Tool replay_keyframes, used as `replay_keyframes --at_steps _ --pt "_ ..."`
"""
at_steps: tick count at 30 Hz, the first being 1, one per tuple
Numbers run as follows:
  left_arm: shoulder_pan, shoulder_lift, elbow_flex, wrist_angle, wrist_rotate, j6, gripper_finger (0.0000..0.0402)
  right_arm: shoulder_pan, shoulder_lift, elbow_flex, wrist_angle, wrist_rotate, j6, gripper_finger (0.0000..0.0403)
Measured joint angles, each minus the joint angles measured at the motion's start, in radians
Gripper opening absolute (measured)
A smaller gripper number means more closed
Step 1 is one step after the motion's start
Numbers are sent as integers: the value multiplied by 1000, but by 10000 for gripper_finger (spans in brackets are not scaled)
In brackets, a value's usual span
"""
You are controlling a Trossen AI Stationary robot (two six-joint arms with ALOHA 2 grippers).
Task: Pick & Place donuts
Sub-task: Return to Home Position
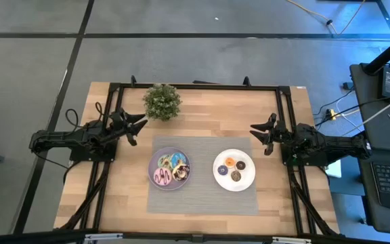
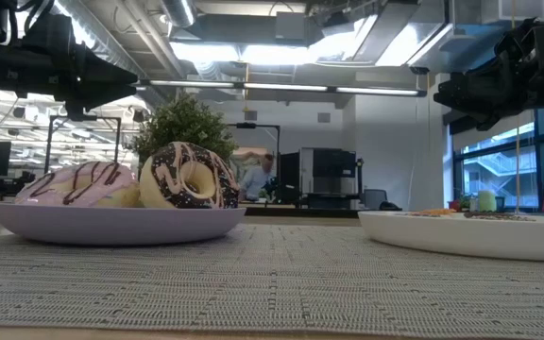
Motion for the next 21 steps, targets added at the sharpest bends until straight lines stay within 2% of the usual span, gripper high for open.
replay_keyframes --at_steps 21 --pt "0 0 0 0 0 0 152 0 0 0 0 0 0 127"
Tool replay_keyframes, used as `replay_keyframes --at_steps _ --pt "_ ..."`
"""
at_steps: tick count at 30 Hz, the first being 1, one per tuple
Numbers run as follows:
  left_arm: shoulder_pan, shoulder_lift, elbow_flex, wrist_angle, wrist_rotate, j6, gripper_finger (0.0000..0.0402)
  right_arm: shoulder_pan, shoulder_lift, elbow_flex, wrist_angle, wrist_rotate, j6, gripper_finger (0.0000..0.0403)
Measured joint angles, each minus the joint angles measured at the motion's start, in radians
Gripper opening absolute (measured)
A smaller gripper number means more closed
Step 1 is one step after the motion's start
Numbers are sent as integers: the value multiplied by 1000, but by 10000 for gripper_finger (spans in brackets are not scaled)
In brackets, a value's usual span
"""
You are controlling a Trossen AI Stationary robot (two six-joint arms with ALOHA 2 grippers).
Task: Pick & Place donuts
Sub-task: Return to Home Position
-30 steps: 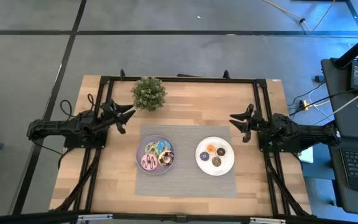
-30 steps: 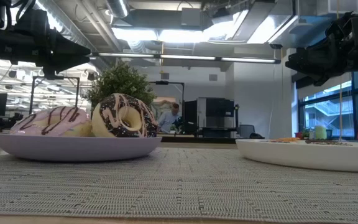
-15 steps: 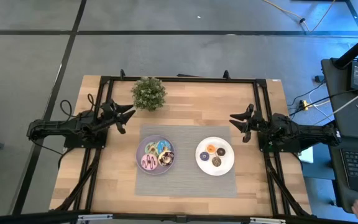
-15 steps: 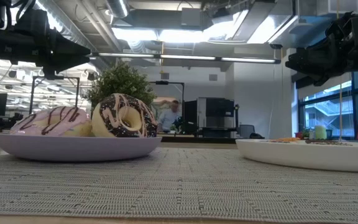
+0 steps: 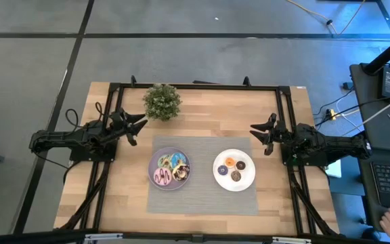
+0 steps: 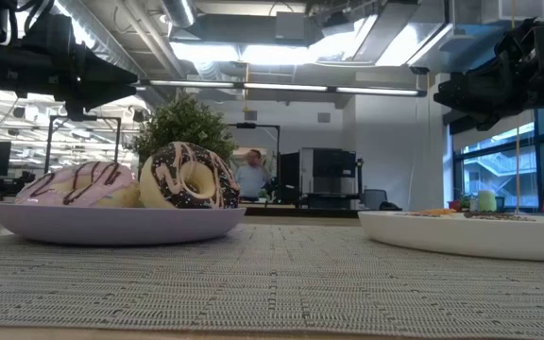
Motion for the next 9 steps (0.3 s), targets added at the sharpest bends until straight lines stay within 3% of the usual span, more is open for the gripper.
replay_keyframes --at_steps 9 --pt "0 0 0 0 0 0 150 0 0 0 0 0 0 127"
